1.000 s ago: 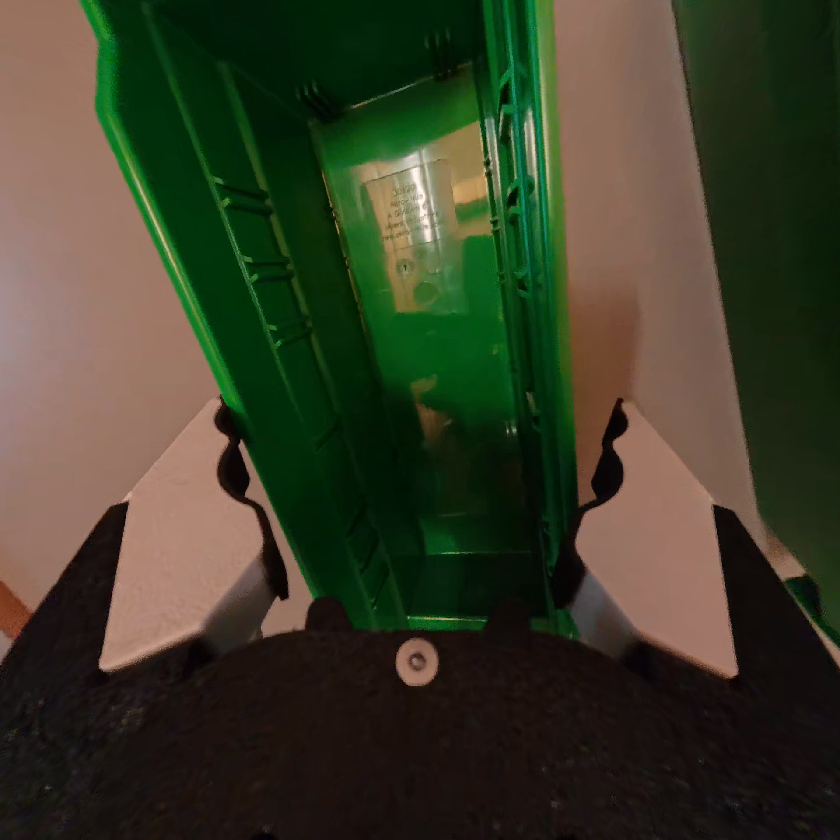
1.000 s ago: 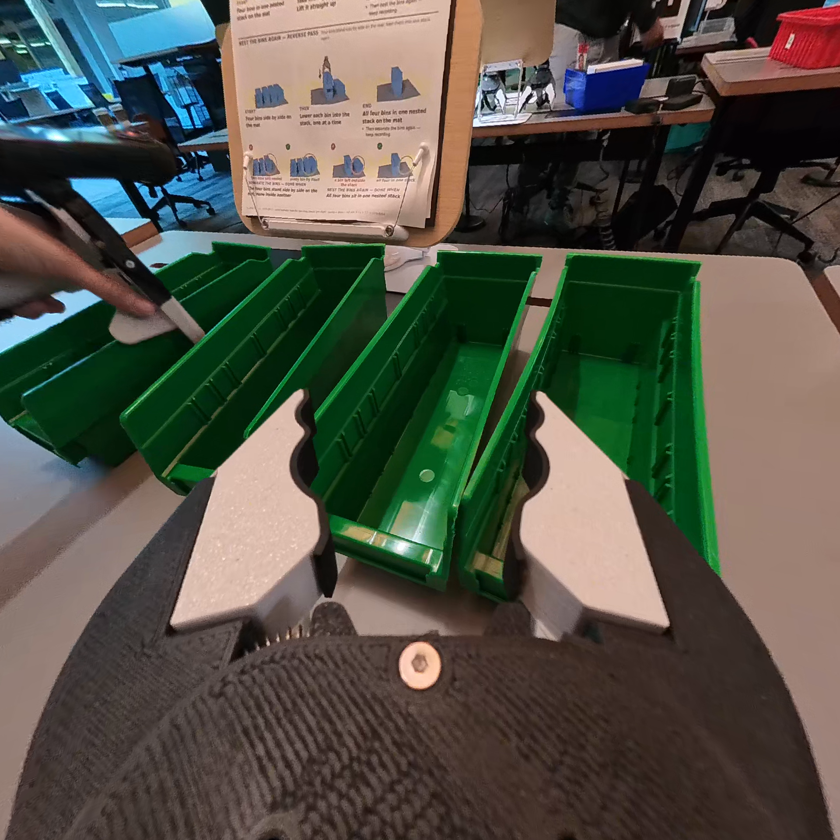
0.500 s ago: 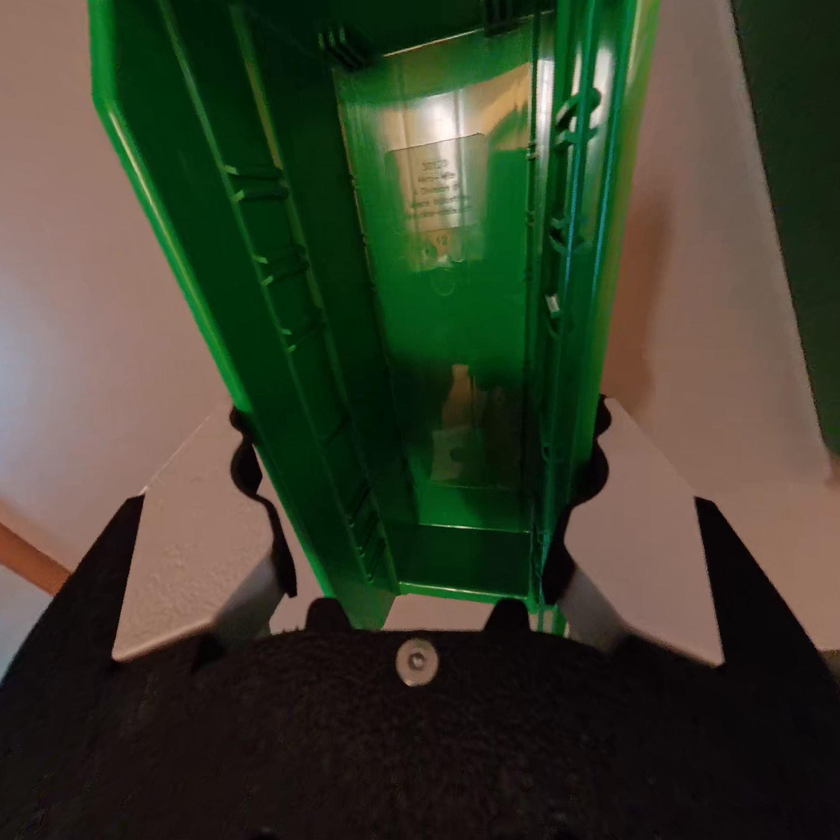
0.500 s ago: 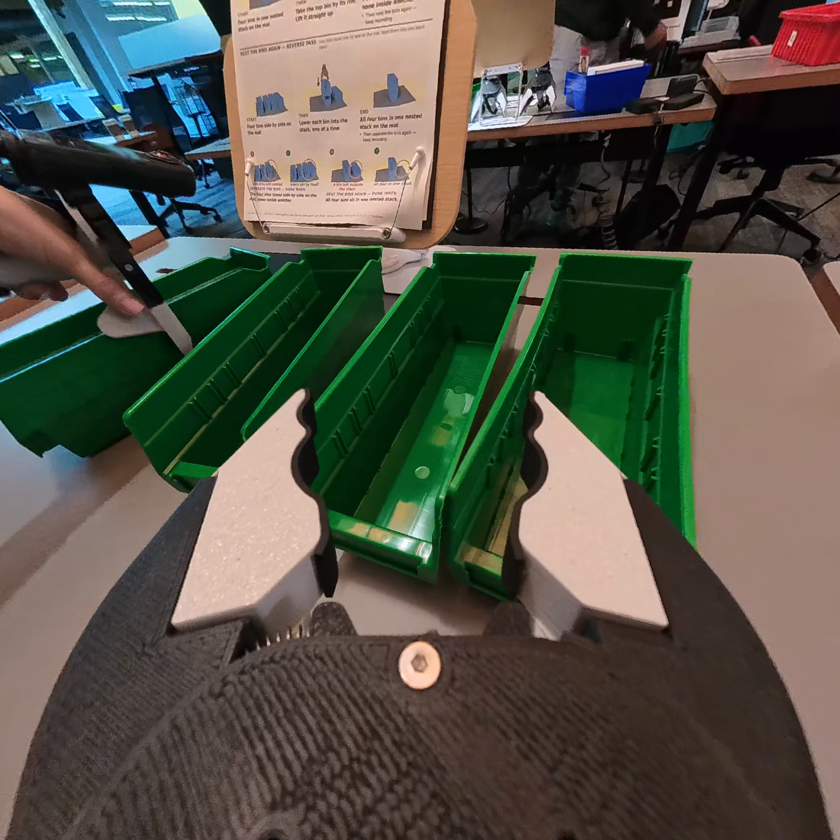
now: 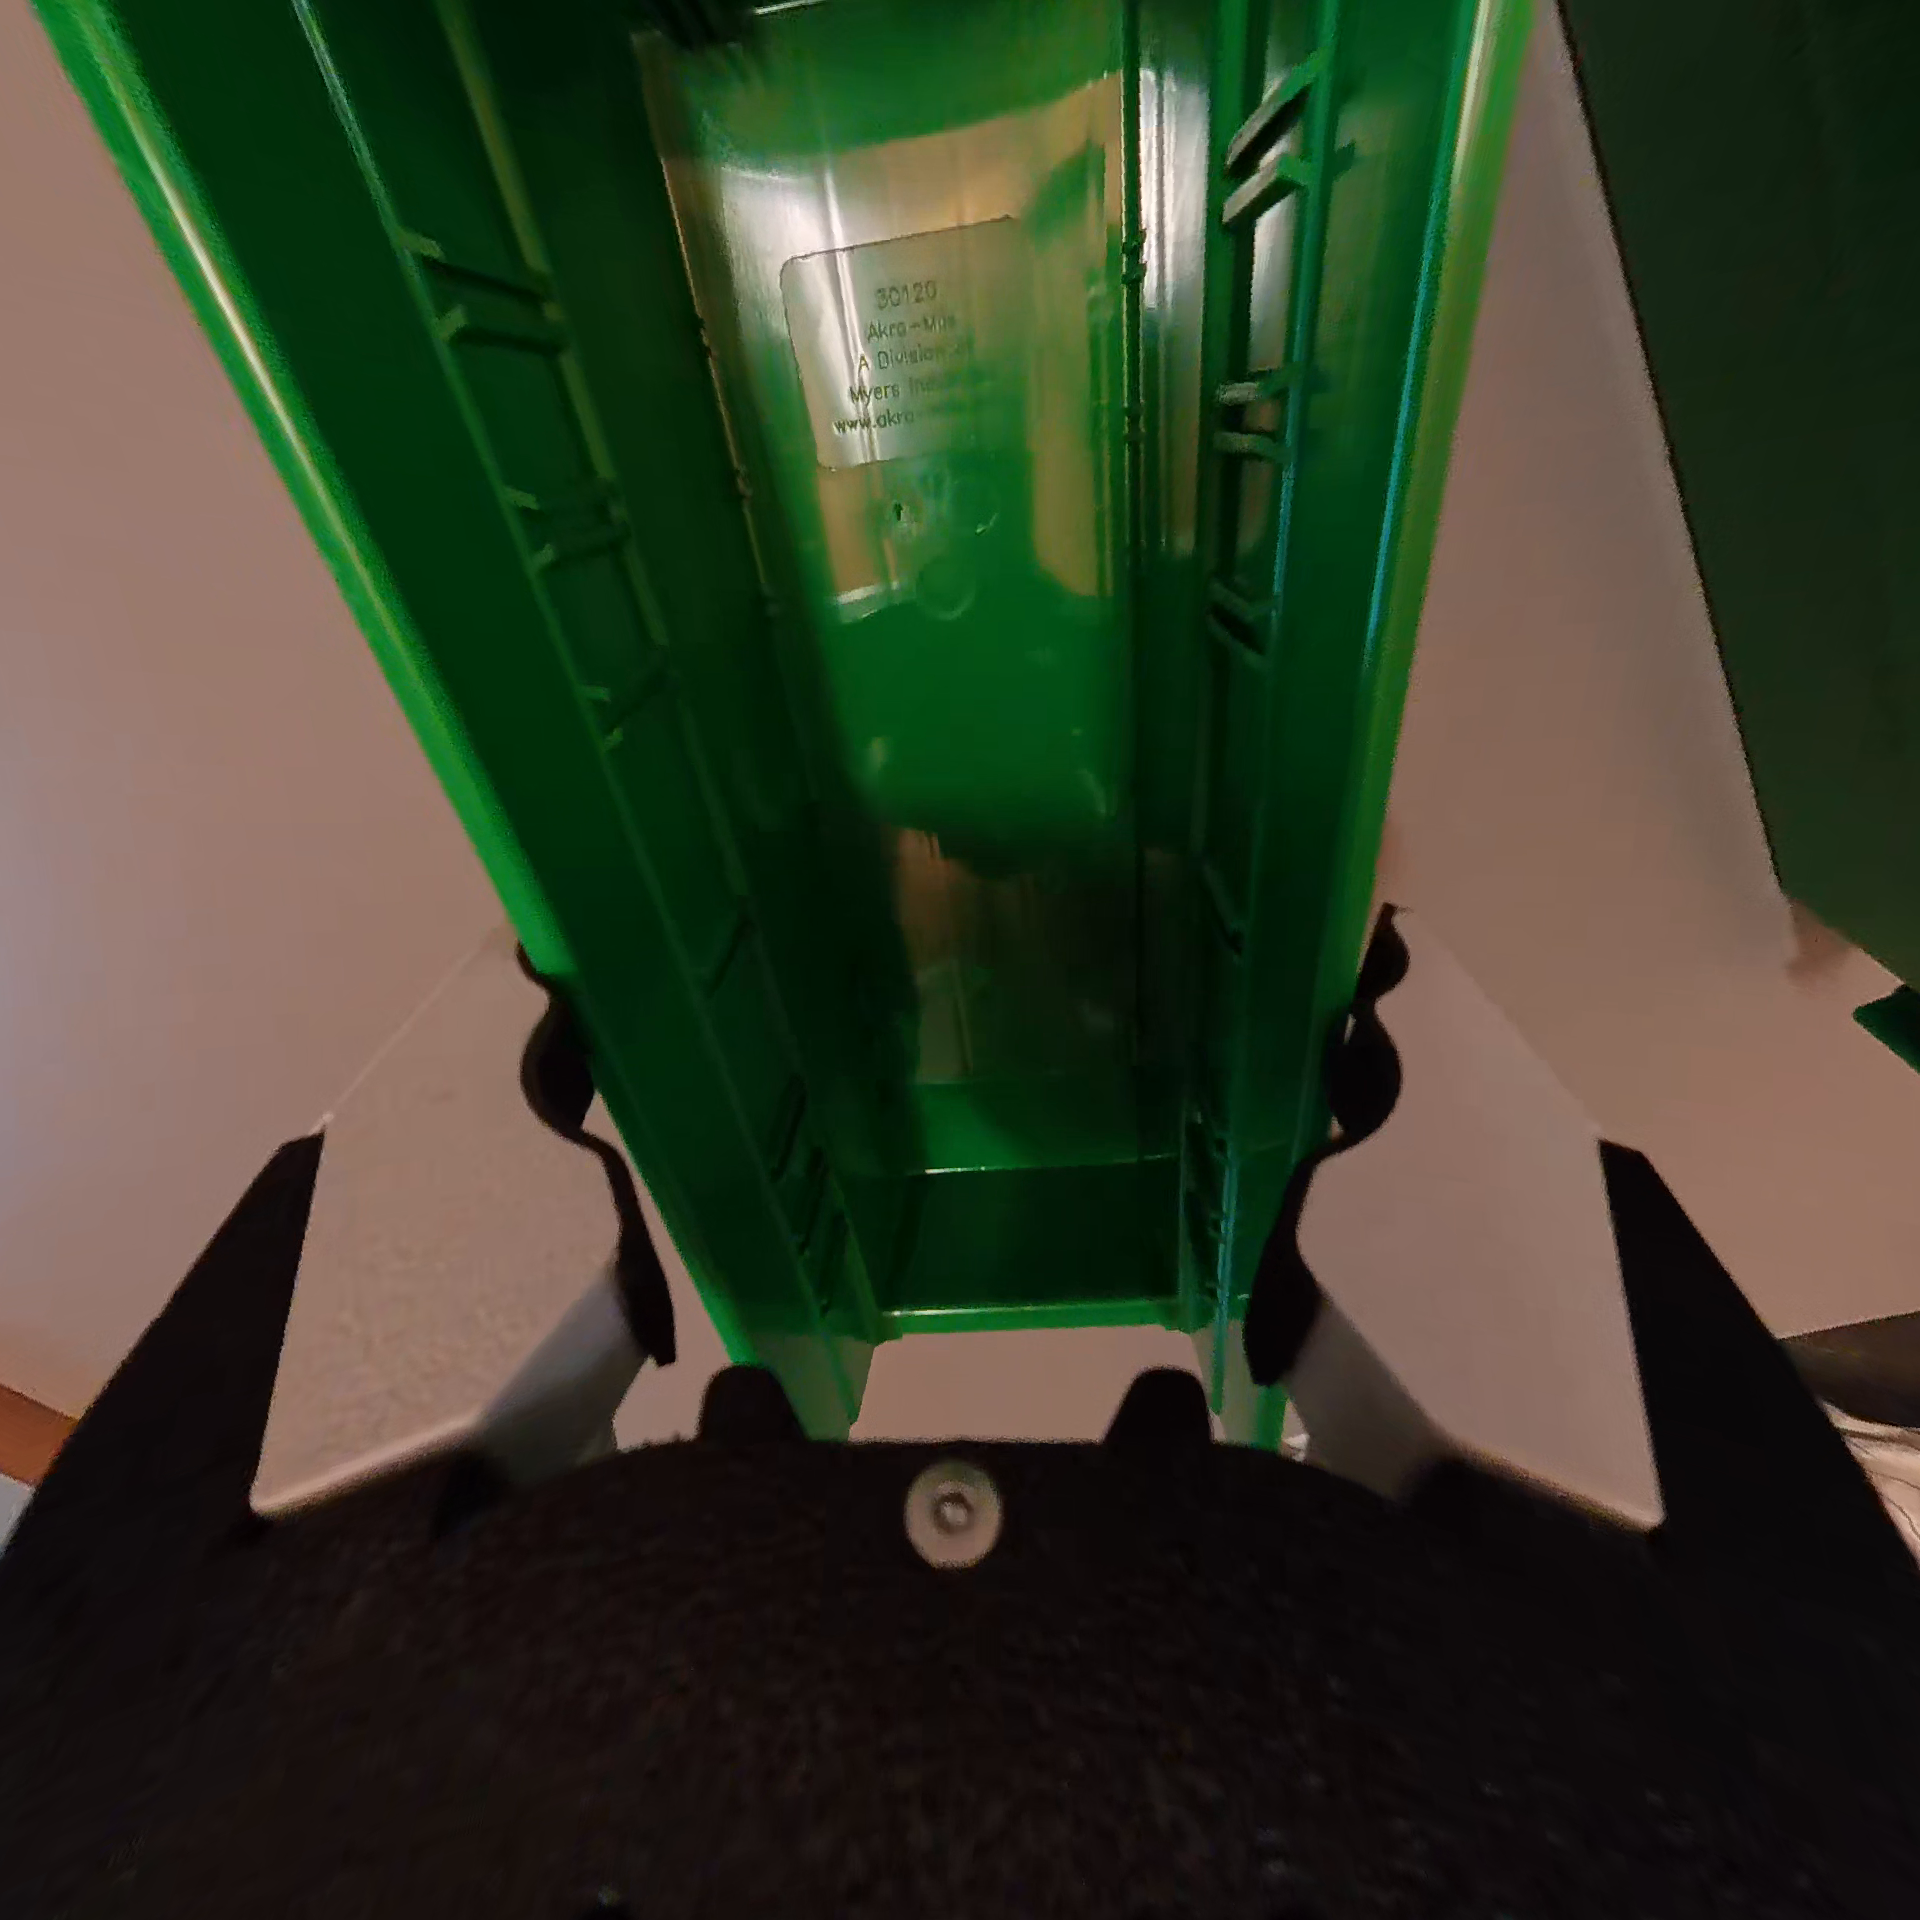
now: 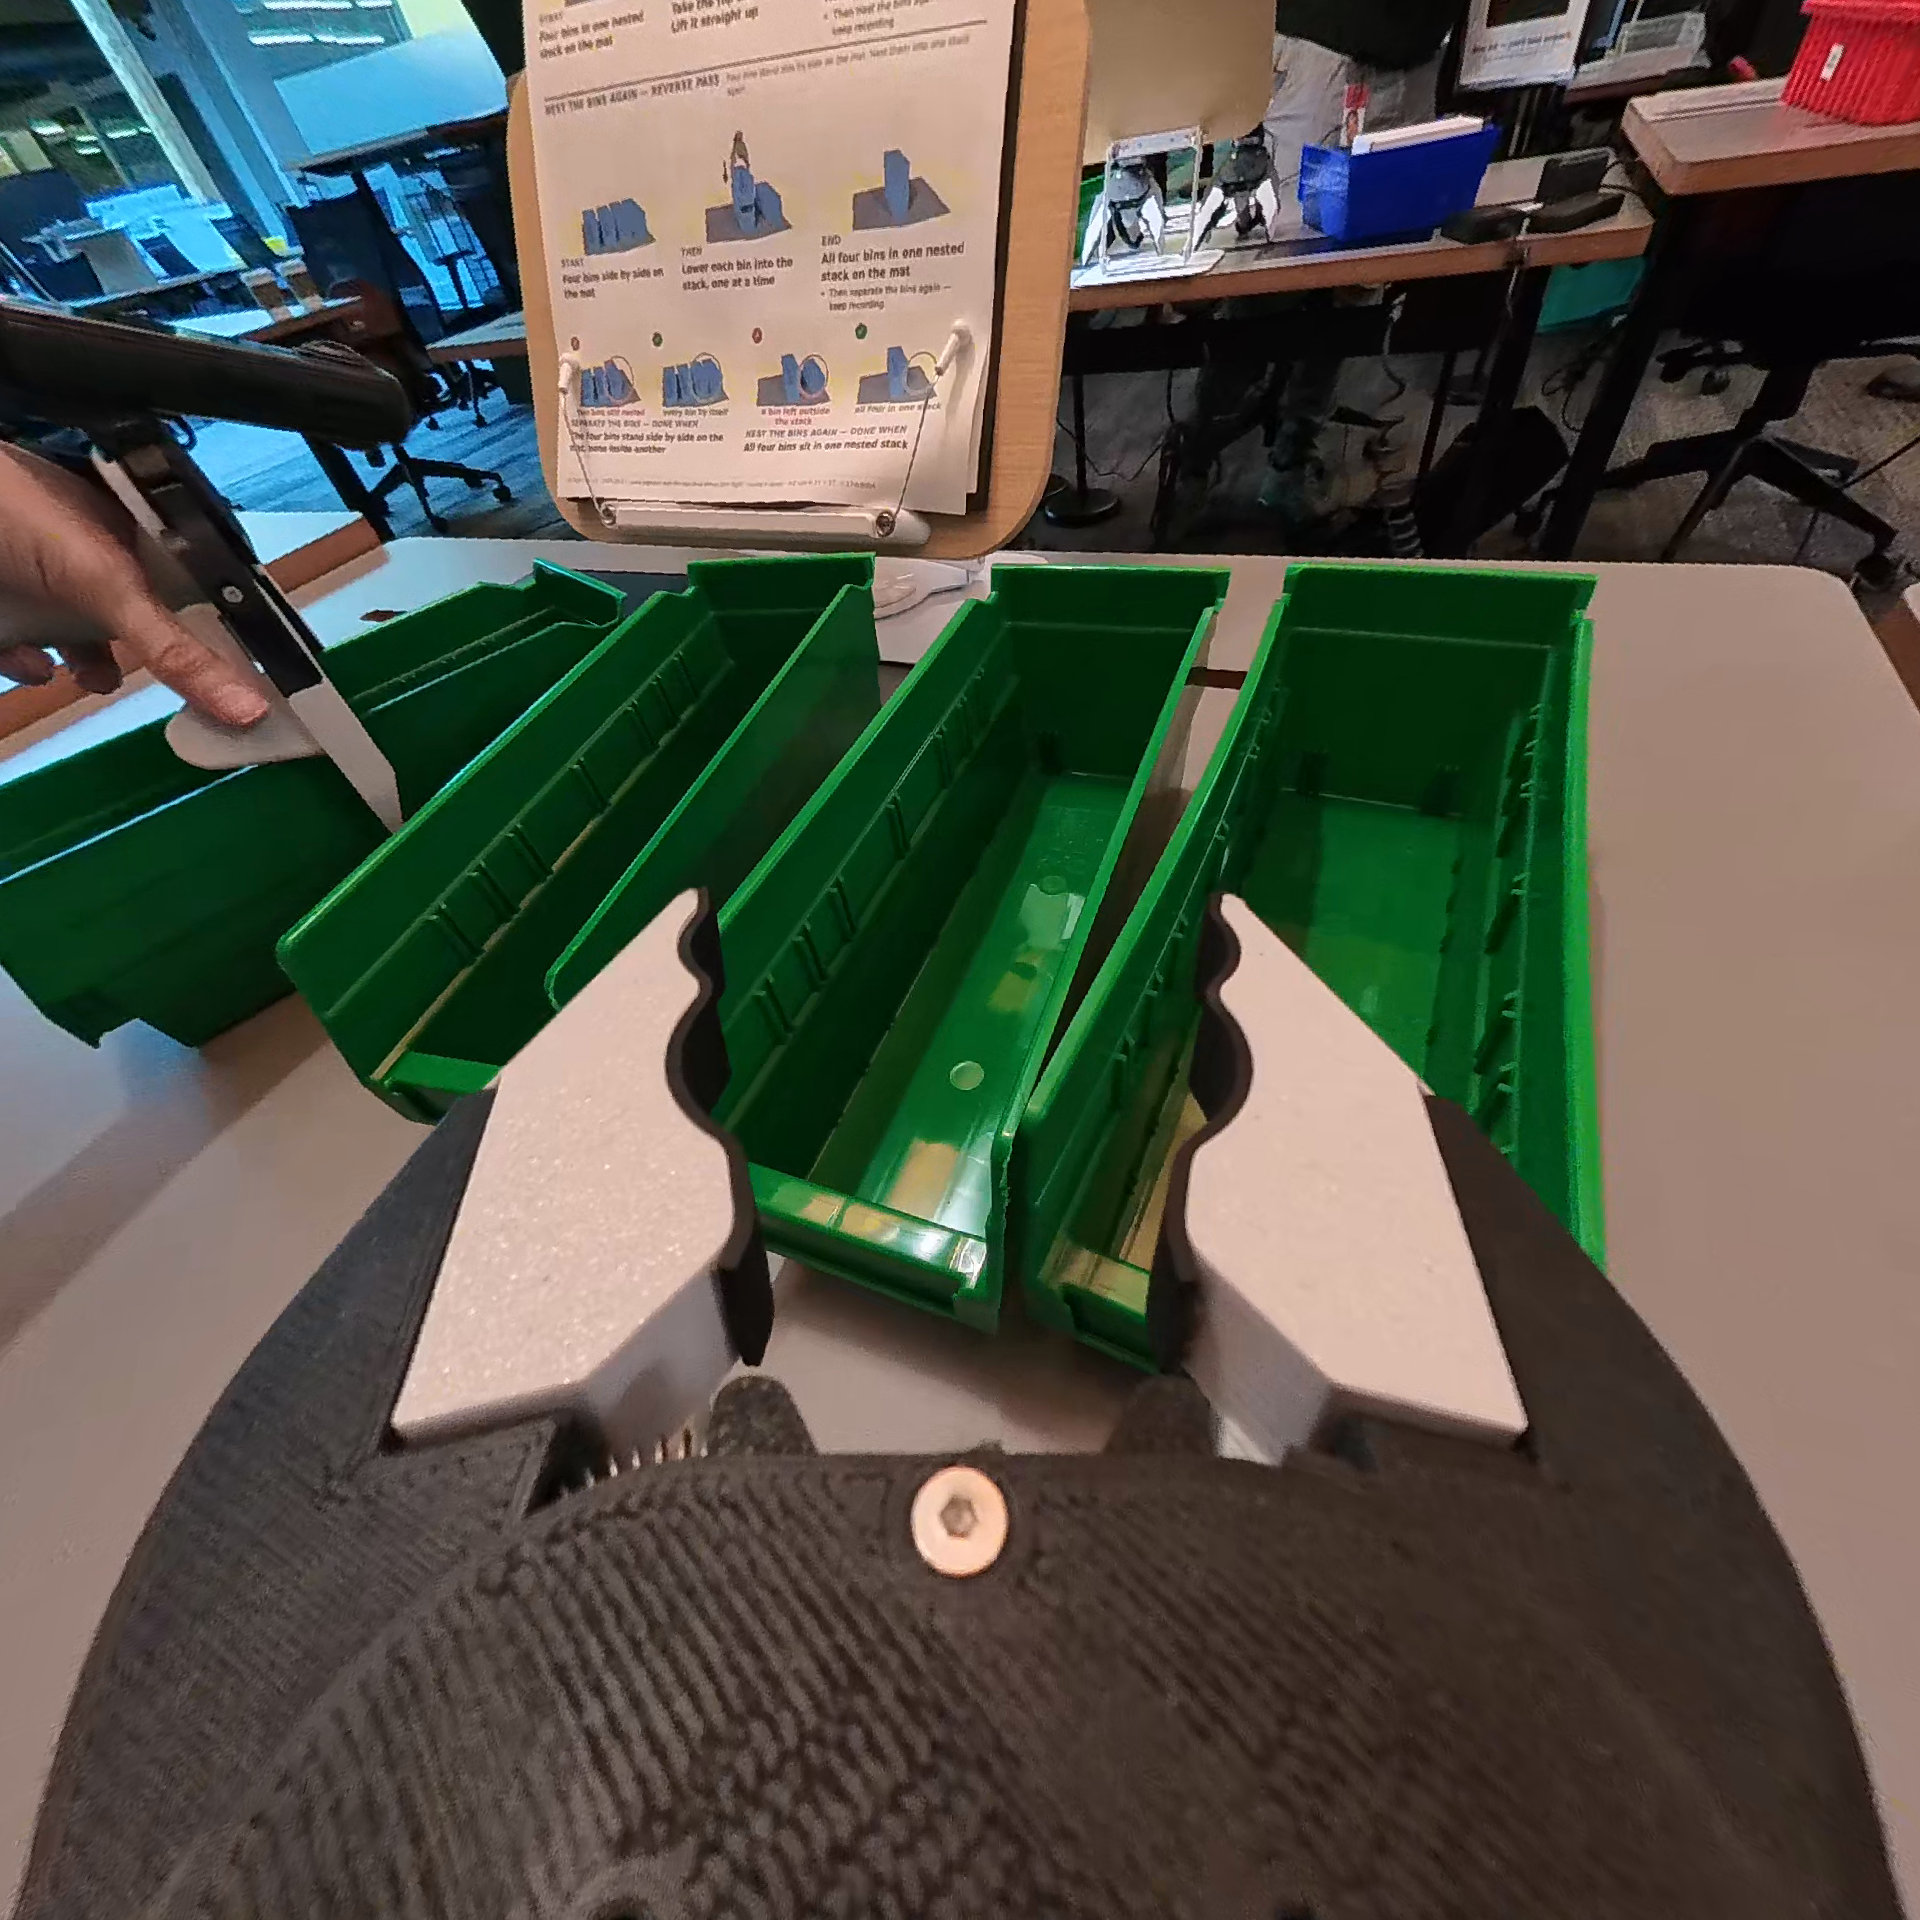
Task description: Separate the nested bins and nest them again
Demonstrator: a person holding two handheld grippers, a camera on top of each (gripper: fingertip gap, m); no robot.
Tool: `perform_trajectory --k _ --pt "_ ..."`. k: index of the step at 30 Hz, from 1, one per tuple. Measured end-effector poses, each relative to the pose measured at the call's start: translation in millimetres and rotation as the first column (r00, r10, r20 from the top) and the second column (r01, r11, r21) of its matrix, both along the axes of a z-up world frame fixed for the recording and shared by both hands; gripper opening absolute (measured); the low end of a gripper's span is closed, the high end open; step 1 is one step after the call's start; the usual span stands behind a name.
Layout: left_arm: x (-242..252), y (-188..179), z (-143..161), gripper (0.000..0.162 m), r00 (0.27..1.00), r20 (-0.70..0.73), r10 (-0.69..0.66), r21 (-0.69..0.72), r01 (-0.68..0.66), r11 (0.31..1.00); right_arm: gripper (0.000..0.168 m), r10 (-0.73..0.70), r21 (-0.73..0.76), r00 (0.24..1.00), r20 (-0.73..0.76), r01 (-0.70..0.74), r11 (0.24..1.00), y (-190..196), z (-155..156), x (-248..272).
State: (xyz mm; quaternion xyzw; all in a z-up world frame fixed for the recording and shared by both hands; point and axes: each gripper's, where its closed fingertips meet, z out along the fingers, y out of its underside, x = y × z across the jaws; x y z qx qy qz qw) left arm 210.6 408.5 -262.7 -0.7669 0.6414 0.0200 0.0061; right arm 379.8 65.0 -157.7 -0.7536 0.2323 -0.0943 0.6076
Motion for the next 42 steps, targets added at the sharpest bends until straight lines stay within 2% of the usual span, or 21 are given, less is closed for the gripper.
perform_trajectory --k 7,12,16,30,42 --pt "-1 0 4 0.126 1.000 -0.009 -0.009 0.002 0.009 1.000 0.091 0.010 -0.002 1.000 0.001 -0.010 1.000 2 0 -2" --pt "-9 -6 6 0.121 0.997 -0.069 -0.036 -0.006 0.036 0.999 0.089 0.016 -0.009 1.000 0.021 -0.015 1.000 4 4 -6" --pt "-8 -13 11 0.116 0.998 -0.069 -0.007 -0.029 0.005 1.000 0.088 0.040 -0.016 0.999 0.021 -0.039 0.999 8 3 -10" --pt "-5 -20 62 0.111 0.997 -0.055 0.056 -0.019 -0.057 0.998 0.086 0.052 -0.019 0.998 0.033 -0.051 0.999 9 4 -13" --pt "24 -73 118 0.110 0.997 0.021 0.077 -0.088 -0.075 0.993 0.085 0.070 -0.043 0.997 0.037 -0.069 0.997 15 0 -16"
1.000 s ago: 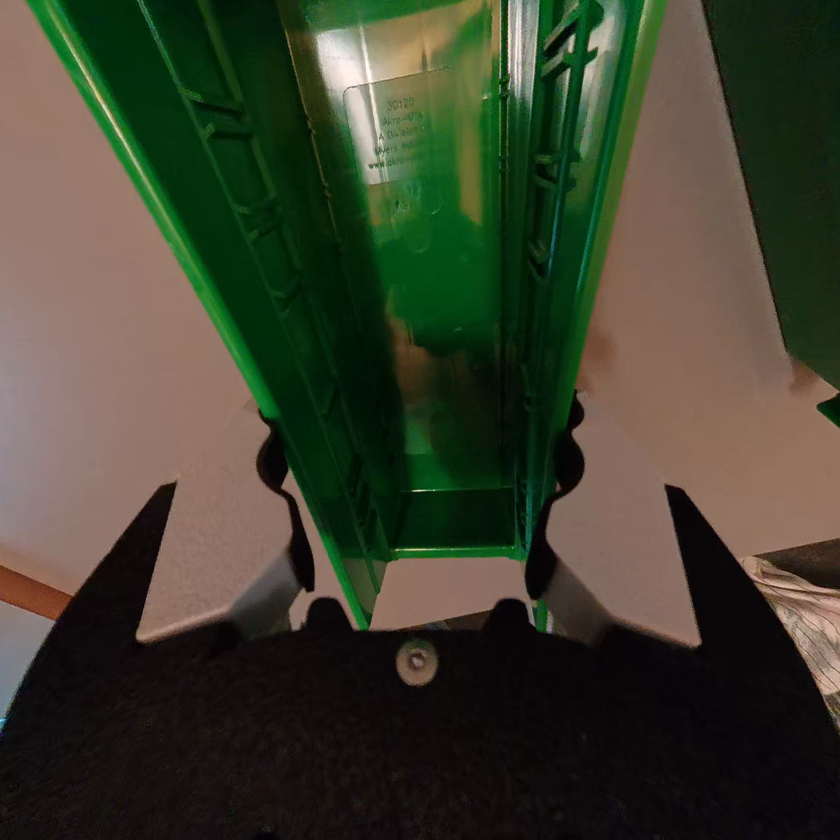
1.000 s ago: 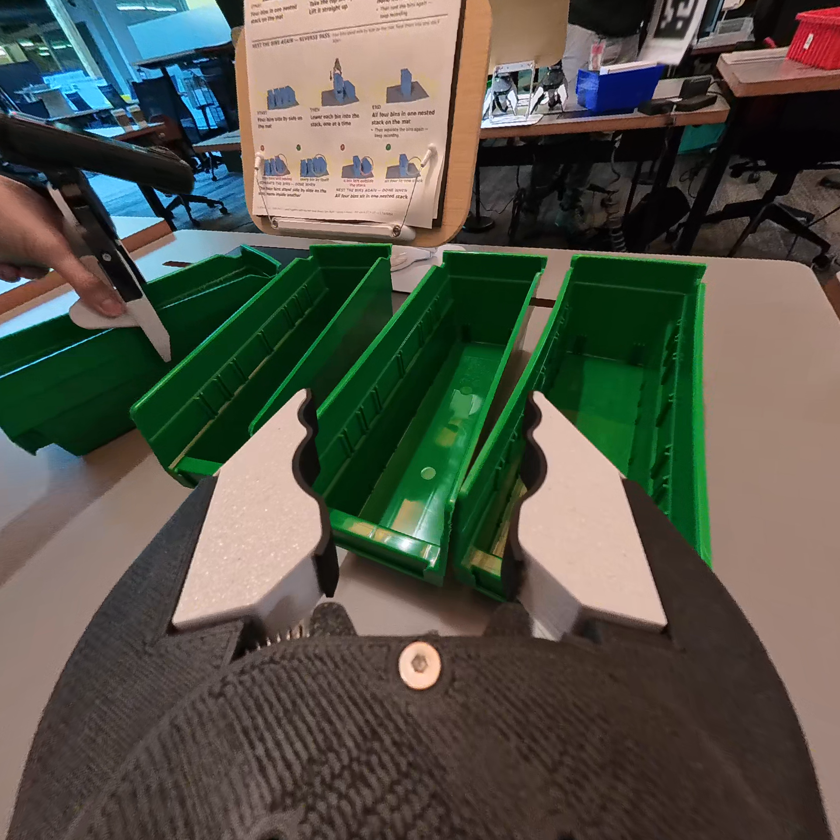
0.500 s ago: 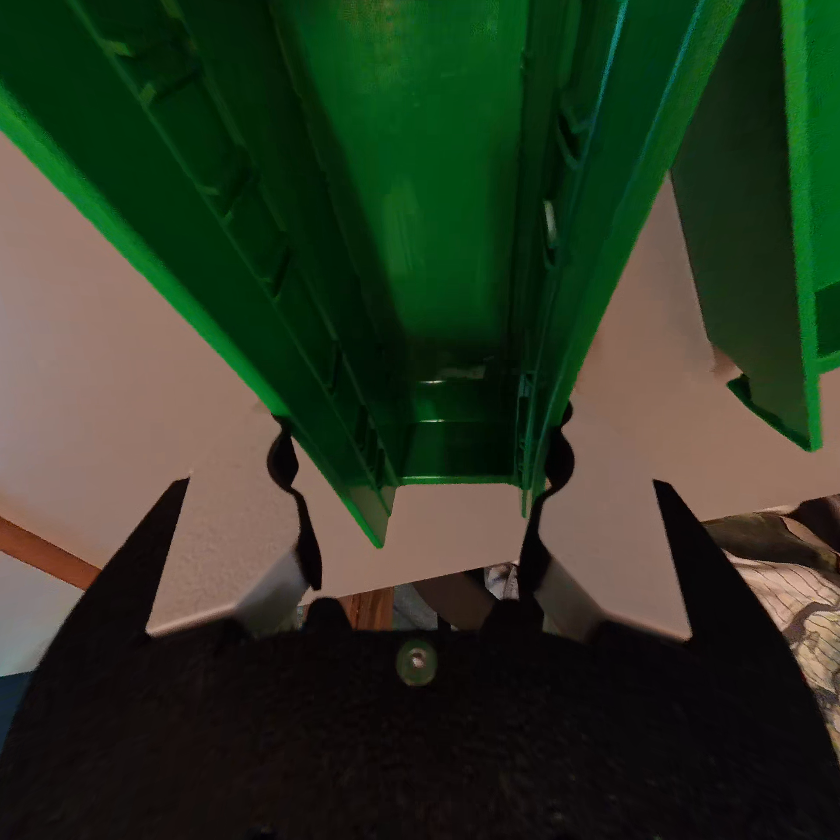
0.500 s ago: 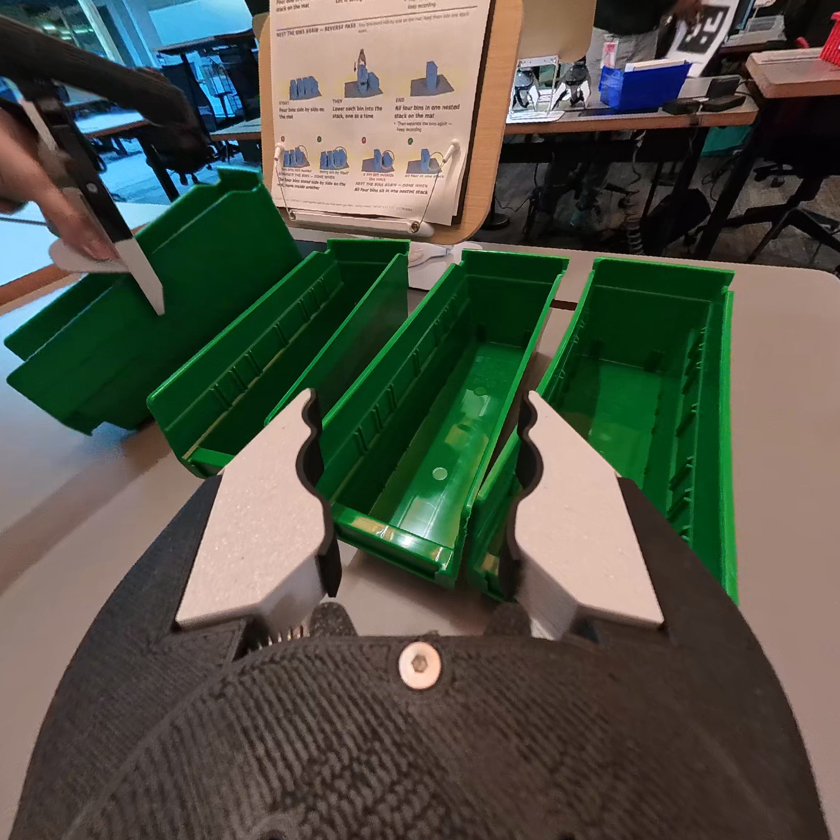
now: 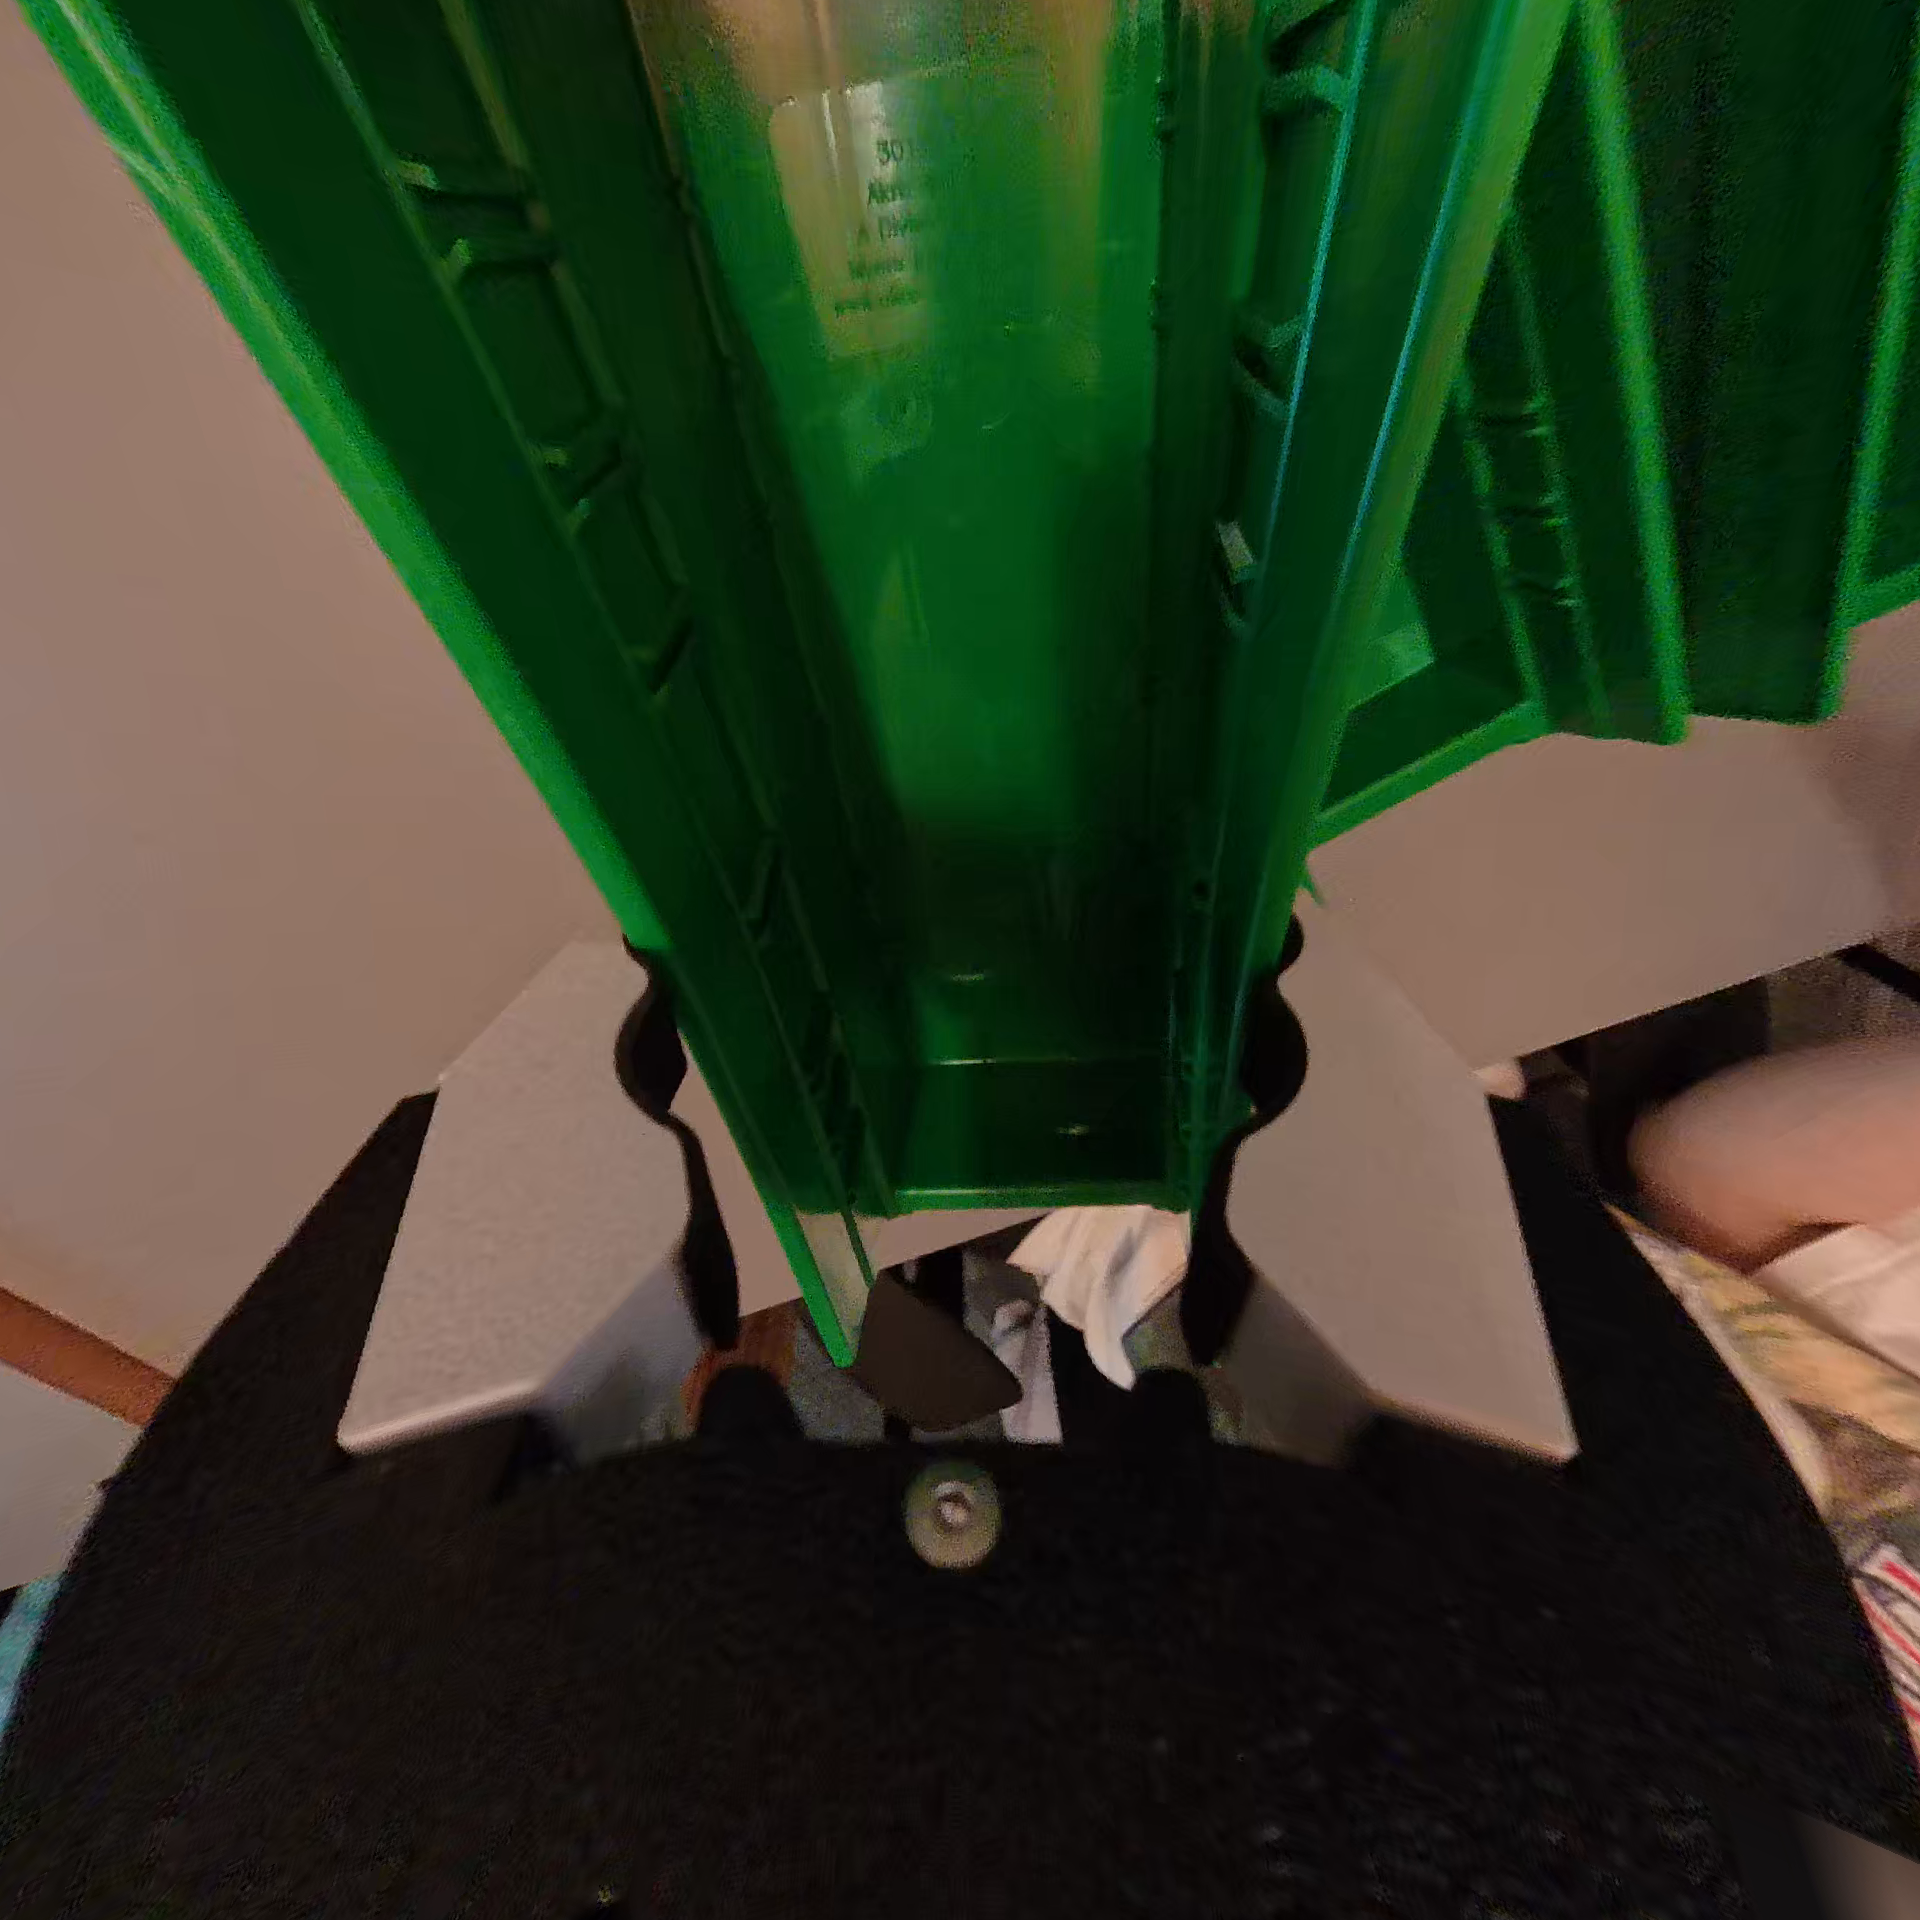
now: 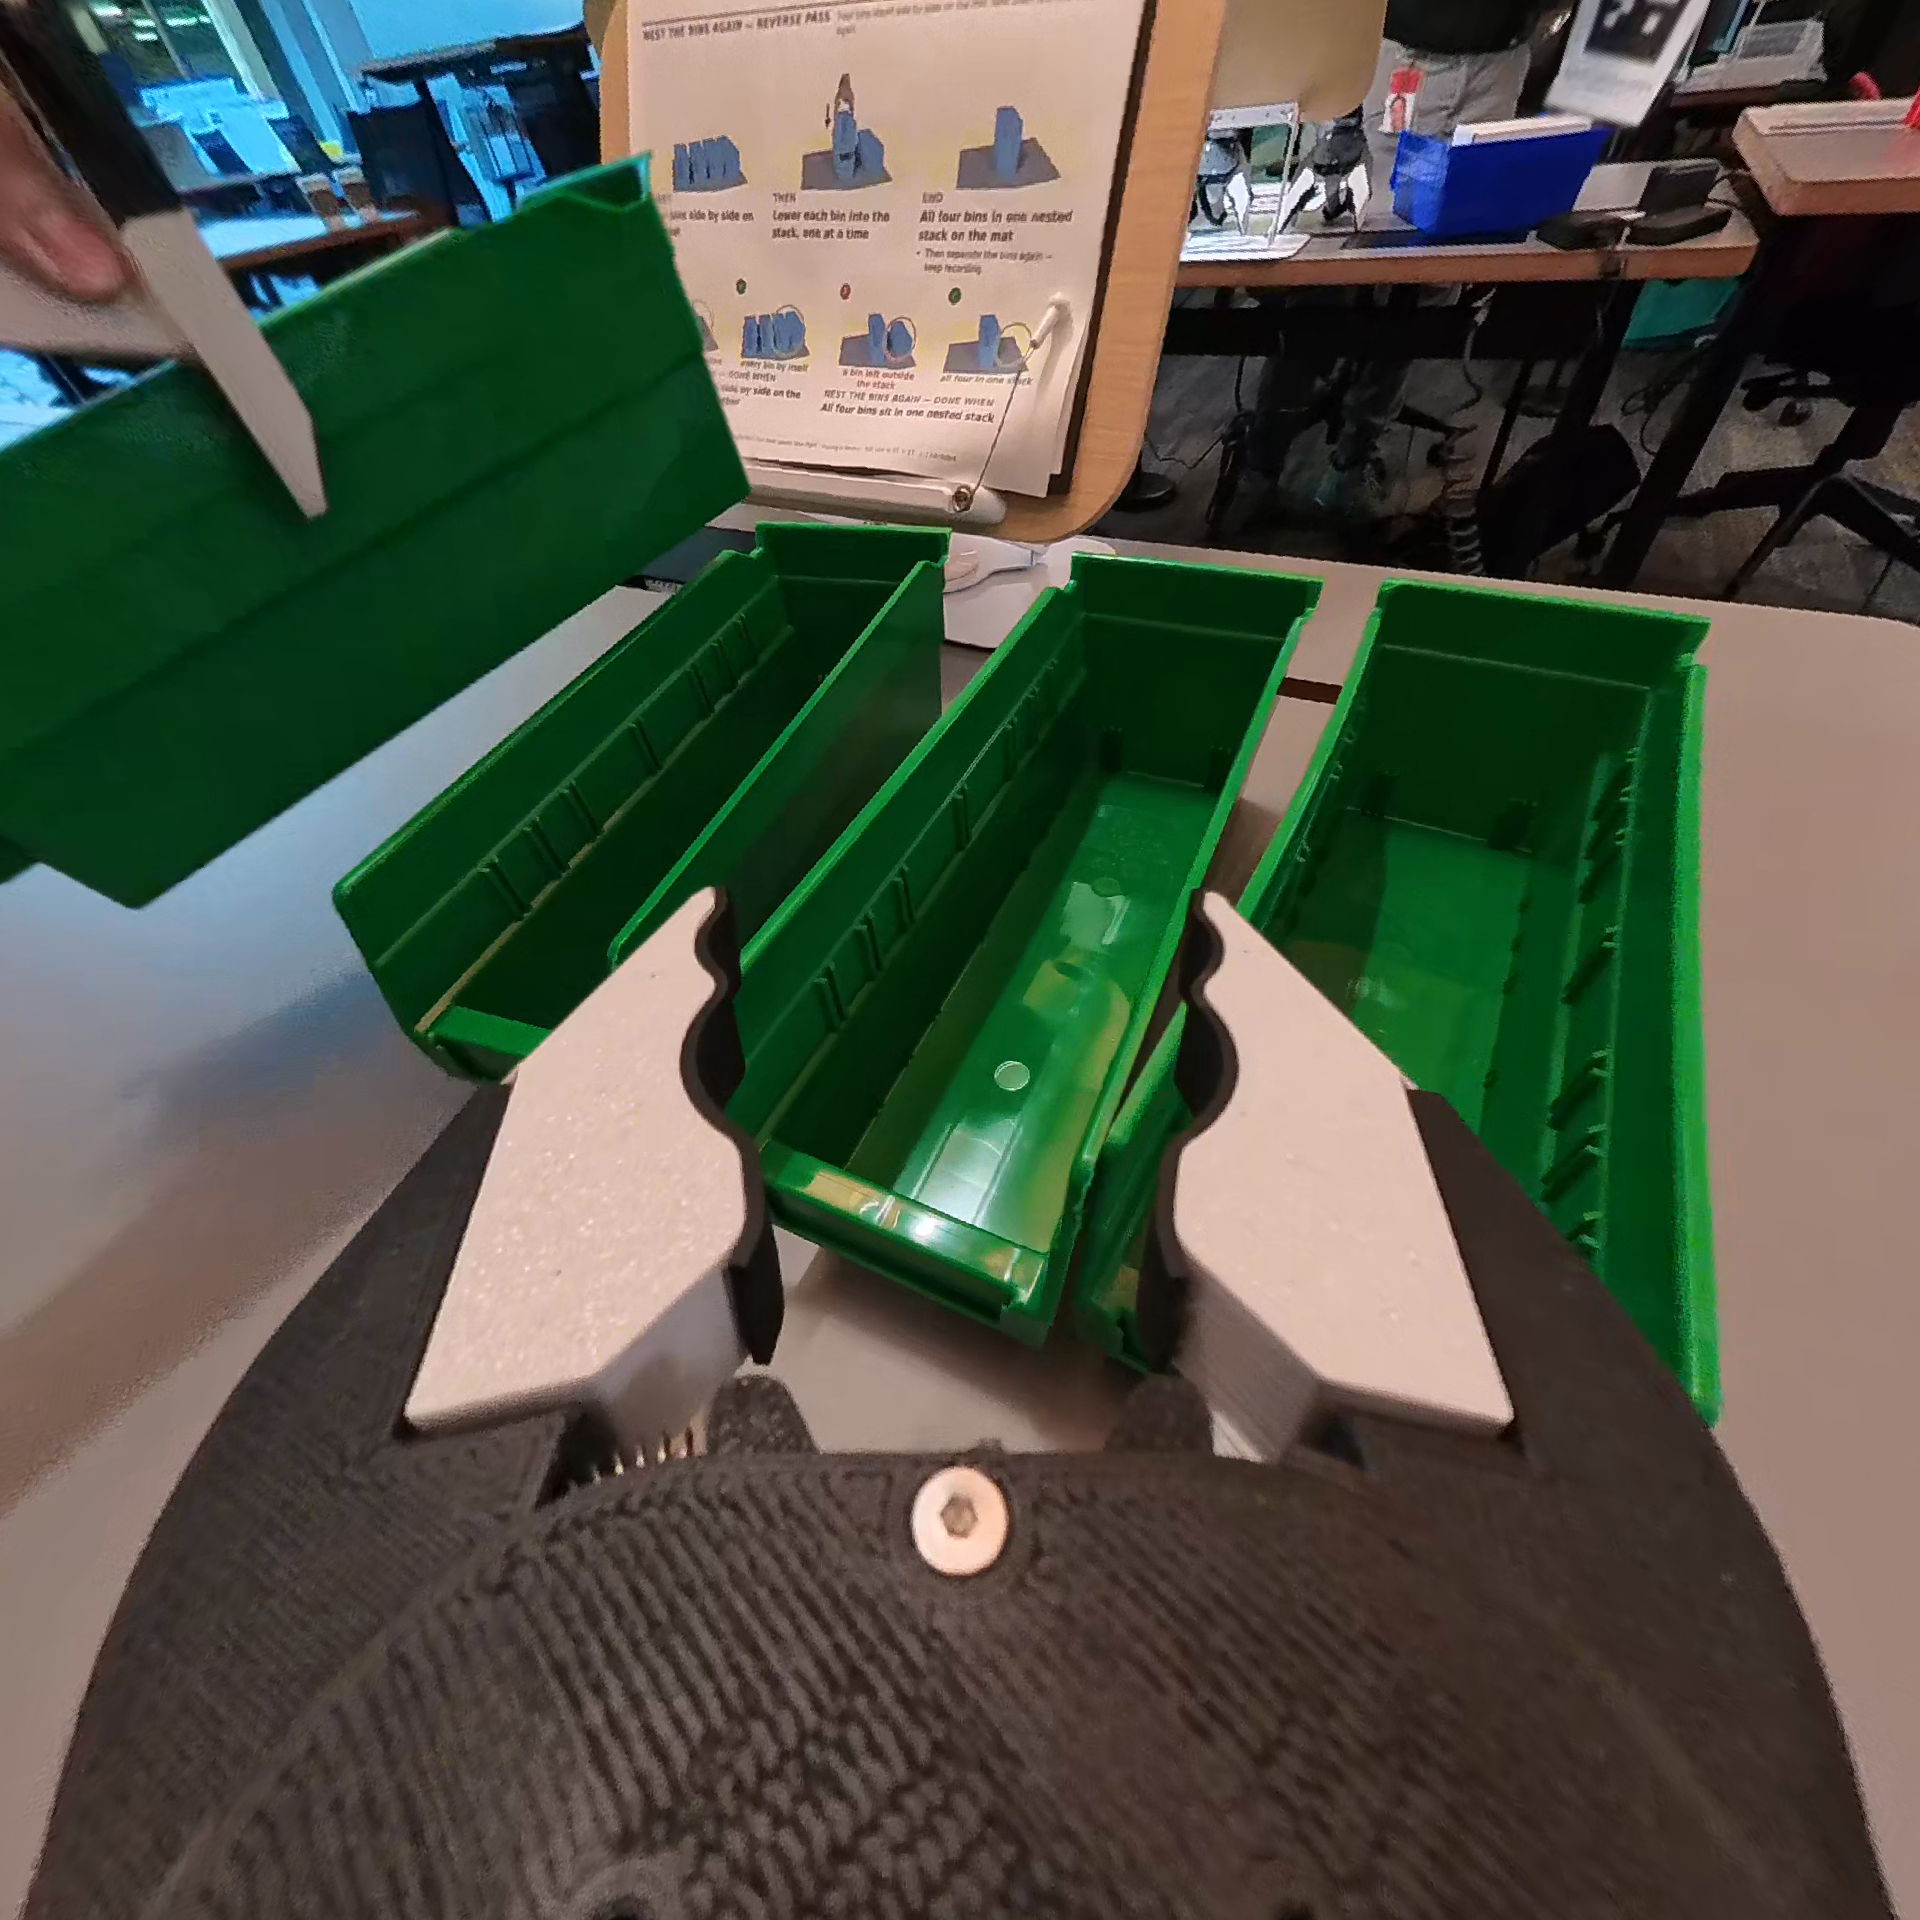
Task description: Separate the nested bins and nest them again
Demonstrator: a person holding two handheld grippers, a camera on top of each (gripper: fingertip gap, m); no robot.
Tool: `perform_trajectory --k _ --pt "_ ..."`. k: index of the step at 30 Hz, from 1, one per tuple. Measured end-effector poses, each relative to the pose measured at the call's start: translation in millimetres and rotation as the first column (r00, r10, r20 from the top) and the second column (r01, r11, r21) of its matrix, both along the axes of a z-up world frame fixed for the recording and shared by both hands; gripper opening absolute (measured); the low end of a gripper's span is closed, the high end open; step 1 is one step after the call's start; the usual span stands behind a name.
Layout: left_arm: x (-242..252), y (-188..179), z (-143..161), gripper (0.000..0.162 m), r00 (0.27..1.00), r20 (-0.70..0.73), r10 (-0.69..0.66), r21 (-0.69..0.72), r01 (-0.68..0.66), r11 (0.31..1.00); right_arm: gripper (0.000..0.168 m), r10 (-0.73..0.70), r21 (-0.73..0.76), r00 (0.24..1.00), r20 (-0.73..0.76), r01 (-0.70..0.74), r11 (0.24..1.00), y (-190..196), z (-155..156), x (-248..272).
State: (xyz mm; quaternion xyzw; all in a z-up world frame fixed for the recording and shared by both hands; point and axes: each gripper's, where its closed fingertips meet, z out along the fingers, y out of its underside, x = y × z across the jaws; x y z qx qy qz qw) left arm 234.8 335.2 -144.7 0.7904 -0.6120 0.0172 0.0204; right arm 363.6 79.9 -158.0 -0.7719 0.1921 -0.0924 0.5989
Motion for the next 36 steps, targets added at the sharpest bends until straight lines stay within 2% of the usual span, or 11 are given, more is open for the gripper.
perform_trajectory --k 4,7,13,17,22,27,36 --pt "17 -30 13 0.110 0.998 0.030 0.049 -0.053 -0.047 0.997 0.085 -0.004 -0.009 1.000 0.009 0.004 1.000 0 0 1" --pt "37 -52 15 0.110 0.988 0.068 0.135 -0.110 -0.127 0.986 0.085 -0.019 -0.006 1.000 0.002 0.019 1.000 -5 0 5" --pt "74 -78 5 0.109 0.938 0.115 0.328 -0.169 -0.307 0.936 0.084 -0.036 0.030 0.999 -0.002 0.036 0.999 -15 7 8" --pt "89 -83 -12 0.108 0.902 0.122 0.414 -0.130 -0.398 0.908 0.084 -0.034 0.040 0.999 0.000 0.034 0.999 -17 10 7" --pt "94 -68 -22 0.109 0.890 0.126 0.439 0.006 -0.443 0.897 0.085 -0.031 0.051 0.999 -0.010 0.031 0.998 -19 10 9" --pt "99 -61 -33 0.109 0.874 0.141 0.464 0.031 -0.473 0.881 0.084 -0.035 0.061 0.999 -0.024 0.036 0.998 -22 9 12" --pt "103 -66 -62 0.109 0.918 0.048 0.394 0.069 -0.397 0.915 0.084 -0.047 0.061 0.999 -0.027 0.049 0.997 -27 9 15"
